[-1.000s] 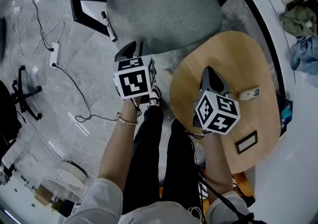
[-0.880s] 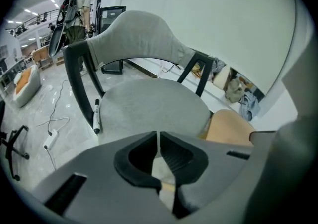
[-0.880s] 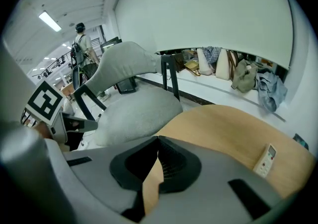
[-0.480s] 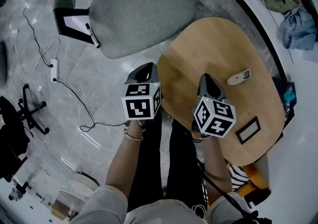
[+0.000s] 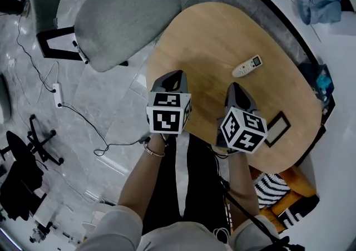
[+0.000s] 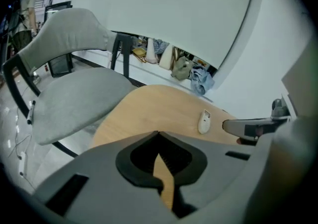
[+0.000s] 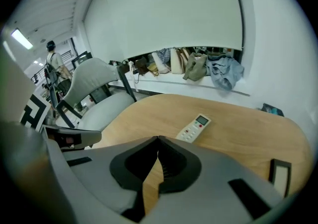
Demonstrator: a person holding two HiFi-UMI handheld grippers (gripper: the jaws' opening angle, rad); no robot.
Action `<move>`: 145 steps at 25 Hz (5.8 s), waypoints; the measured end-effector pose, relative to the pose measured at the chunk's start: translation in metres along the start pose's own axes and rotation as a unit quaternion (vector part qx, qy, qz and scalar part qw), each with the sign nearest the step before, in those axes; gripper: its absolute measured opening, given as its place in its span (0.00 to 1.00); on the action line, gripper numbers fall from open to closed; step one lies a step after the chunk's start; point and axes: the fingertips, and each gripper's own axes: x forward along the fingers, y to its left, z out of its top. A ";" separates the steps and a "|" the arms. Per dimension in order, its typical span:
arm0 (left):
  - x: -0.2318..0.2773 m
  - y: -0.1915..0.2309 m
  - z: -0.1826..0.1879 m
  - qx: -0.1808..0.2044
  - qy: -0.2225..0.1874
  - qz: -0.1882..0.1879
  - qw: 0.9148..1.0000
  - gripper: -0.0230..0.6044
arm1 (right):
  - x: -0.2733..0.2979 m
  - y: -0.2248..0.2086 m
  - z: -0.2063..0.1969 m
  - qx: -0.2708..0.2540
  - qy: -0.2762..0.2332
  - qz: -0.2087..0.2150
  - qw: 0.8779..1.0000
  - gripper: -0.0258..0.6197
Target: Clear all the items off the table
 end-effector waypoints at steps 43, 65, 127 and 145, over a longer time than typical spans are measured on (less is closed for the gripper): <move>0.163 -0.191 -0.017 0.335 0.147 -0.049 0.929 0.36 | -0.031 -0.226 -0.069 0.149 0.012 -0.075 0.986 0.08; 0.100 -0.063 0.028 0.159 0.076 0.006 0.984 0.36 | 0.020 -0.125 -0.019 0.065 0.024 -0.029 0.997 0.08; -0.006 0.201 0.055 -0.072 -0.031 0.163 0.983 0.26 | 0.081 0.096 -0.002 0.014 0.036 0.008 0.999 0.08; 0.031 -0.005 0.008 0.067 0.035 0.042 0.996 0.05 | -0.002 -0.054 -0.038 0.105 0.009 -0.052 0.993 0.08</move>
